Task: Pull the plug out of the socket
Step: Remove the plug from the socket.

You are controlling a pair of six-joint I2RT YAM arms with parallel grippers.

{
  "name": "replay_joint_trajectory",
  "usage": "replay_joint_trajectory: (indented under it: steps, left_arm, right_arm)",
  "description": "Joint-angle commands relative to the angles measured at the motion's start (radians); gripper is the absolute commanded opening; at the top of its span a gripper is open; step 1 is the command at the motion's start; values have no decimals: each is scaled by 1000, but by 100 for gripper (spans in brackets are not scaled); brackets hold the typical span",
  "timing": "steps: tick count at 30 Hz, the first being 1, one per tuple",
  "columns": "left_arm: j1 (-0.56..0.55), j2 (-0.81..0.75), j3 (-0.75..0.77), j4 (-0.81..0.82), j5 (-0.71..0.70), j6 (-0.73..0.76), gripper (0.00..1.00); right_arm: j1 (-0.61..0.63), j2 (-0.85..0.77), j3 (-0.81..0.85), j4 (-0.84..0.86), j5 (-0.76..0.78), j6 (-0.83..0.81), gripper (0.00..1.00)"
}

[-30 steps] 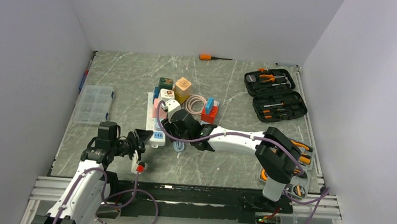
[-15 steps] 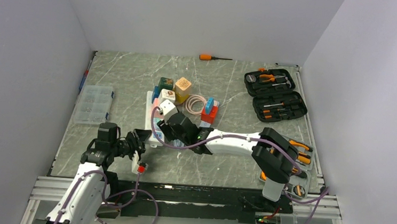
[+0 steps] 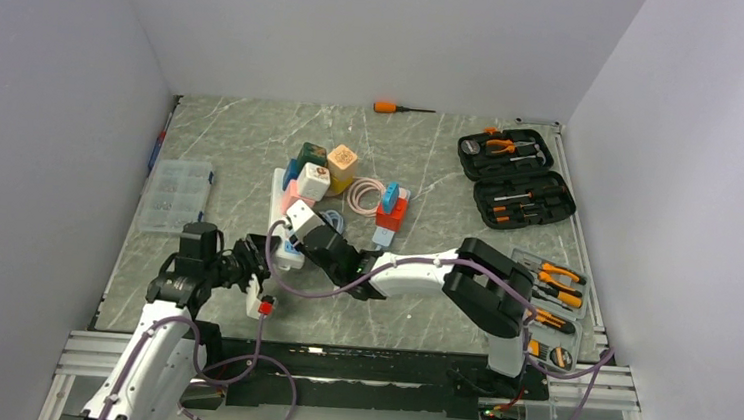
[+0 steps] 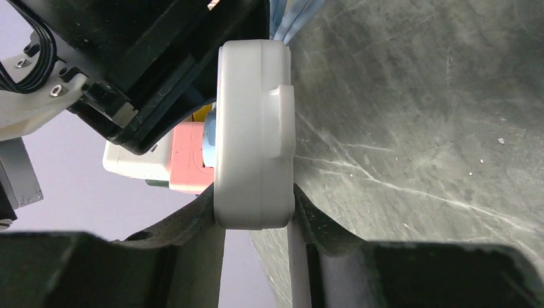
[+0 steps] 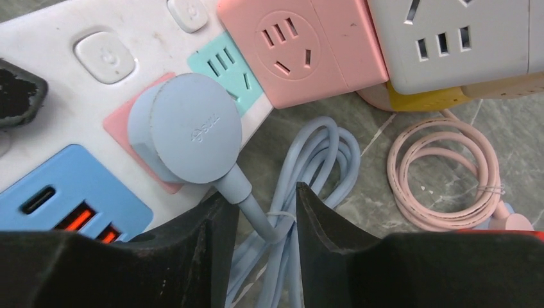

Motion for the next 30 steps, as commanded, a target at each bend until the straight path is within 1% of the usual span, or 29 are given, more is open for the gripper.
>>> replay_joint_trajectory:
  steps: [1,5,7,9,13,14,18,22,26,30]
  left_arm:
    - [-5,-33,95,65,80,-15,0]
    - [-5,-52,86,32,79,8,0]
    - [-5,-57,81,26,78,16,0]
    - [-5,-57,80,19,77,17,0]
    - [-5,-57,82,-5,71,34,0]
    - [-5,-57,83,-15,70,40,0]
    - [-5,-64,80,-59,62,72,0]
    - [-5,-66,93,-113,40,89,0]
    - [-5,-59,113,-197,14,110,0]
    - [-5,-67,109,-227,2,124,0]
  right_arm:
    - [29,17,1,142,9,-57,39]
    - [40,12,11,164,28,-83,33]
    - [47,2,14,172,33,-91,28]
    - [58,-8,13,178,37,-97,22]
    - [81,-16,6,188,58,-100,2]
    - [81,-16,6,191,64,-96,0]
    - [75,-7,15,195,102,-76,0]
    - [43,-5,51,161,119,-22,0]
    - [2,-25,64,137,96,27,0]
    - [-22,-35,66,133,102,30,0]
